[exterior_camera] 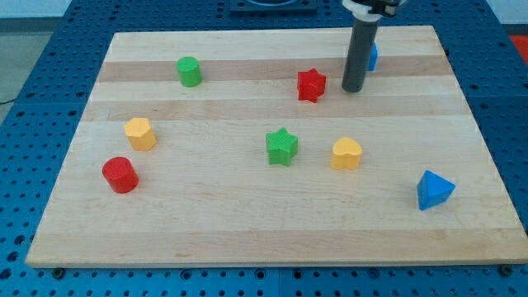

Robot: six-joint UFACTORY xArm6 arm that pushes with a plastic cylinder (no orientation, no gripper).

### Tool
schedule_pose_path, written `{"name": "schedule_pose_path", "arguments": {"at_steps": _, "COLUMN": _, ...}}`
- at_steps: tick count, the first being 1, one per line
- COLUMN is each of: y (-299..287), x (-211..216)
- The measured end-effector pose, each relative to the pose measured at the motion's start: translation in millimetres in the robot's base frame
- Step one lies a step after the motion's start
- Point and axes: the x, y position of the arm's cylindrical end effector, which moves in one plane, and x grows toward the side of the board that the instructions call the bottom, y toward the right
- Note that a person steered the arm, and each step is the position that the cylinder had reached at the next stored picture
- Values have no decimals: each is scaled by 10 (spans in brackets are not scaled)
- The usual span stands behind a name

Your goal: Place the red star to the bottom of the green circle

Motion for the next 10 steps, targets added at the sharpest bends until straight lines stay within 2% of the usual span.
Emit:
{"name": "schedule_pose_path", "arguments": {"at_steps": 4, "y": -1219, "x": 160}}
{"name": "schedule_pose_path", "arguments": {"at_steps": 5, "y": -1255, "x": 230}}
{"name": "schedule_pose_path", "arguments": {"at_steps": 6, "y": -1297, "x": 567}}
{"name": "schedule_pose_path", "arguments": {"at_steps": 10, "y": -1298, "x": 363}}
